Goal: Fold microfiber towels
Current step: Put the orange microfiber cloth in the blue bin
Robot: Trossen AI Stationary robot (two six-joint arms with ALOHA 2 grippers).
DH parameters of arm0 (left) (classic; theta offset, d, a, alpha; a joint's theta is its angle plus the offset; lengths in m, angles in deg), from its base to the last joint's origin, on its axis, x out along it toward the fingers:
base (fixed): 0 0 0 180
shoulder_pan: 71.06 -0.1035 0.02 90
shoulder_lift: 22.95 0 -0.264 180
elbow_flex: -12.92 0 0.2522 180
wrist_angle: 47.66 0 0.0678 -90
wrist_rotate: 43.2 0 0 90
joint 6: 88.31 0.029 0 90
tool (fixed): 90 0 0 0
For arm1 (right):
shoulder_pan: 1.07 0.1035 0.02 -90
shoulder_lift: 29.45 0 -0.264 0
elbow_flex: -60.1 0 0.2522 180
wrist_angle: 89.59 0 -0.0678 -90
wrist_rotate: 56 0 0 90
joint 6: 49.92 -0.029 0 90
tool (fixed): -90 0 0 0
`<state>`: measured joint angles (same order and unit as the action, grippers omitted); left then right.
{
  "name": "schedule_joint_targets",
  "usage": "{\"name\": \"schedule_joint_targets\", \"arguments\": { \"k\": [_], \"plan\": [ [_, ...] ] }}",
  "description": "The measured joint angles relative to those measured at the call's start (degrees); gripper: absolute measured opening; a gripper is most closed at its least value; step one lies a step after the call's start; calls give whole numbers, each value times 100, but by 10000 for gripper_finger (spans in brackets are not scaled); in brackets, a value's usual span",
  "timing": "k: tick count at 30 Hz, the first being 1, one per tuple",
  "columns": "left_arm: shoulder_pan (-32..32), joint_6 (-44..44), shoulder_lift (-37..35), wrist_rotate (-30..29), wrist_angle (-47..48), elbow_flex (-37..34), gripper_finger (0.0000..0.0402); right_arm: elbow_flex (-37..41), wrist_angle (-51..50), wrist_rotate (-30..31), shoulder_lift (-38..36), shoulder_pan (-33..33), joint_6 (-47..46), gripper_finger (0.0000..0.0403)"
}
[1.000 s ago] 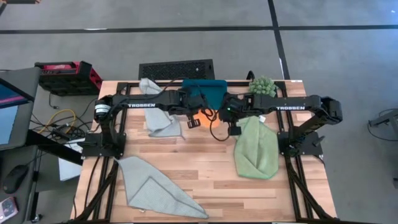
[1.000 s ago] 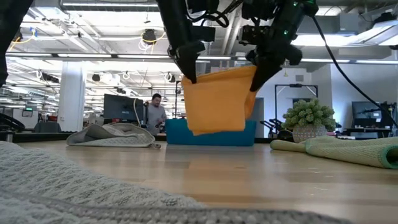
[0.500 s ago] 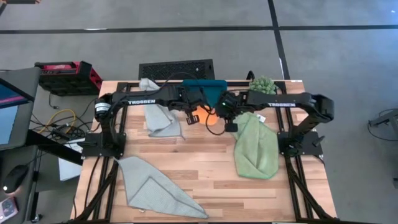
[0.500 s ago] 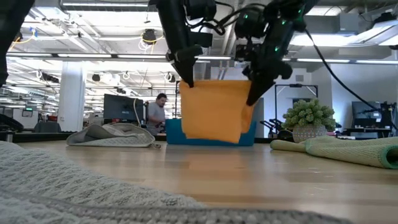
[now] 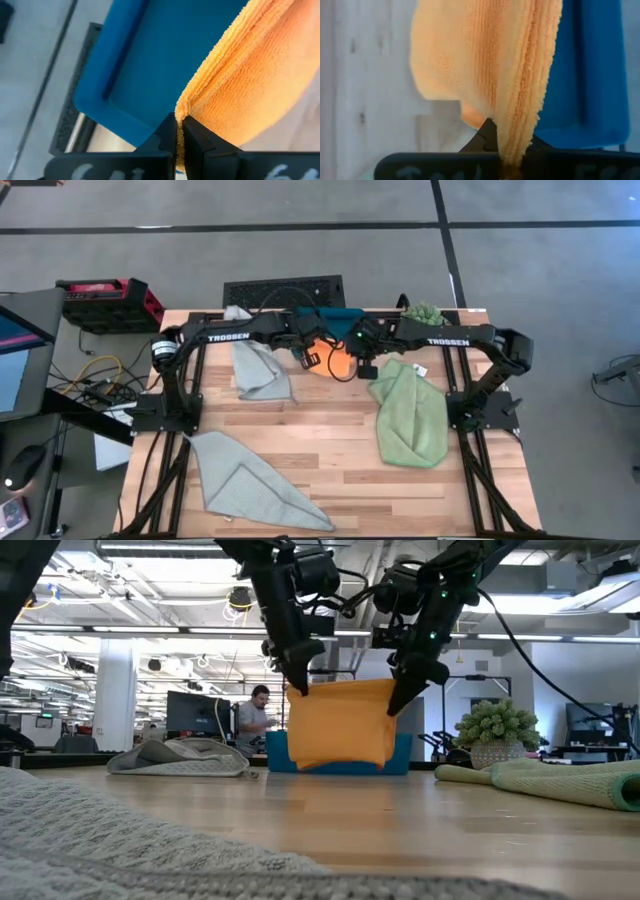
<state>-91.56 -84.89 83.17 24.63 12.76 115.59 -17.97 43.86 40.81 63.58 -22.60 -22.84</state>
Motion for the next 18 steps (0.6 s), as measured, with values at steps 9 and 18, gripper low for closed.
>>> {"name": "schedule_joint_targets", "arguments": {
  "k": [9,18],
  "plan": [
    [-259,1,50,-188,-222,6,0,2,426,60,7,-229,252,16],
    [-425,31,408,-260,-631,3,0,15,634,74,20,-378,184,26]
  ]
}}
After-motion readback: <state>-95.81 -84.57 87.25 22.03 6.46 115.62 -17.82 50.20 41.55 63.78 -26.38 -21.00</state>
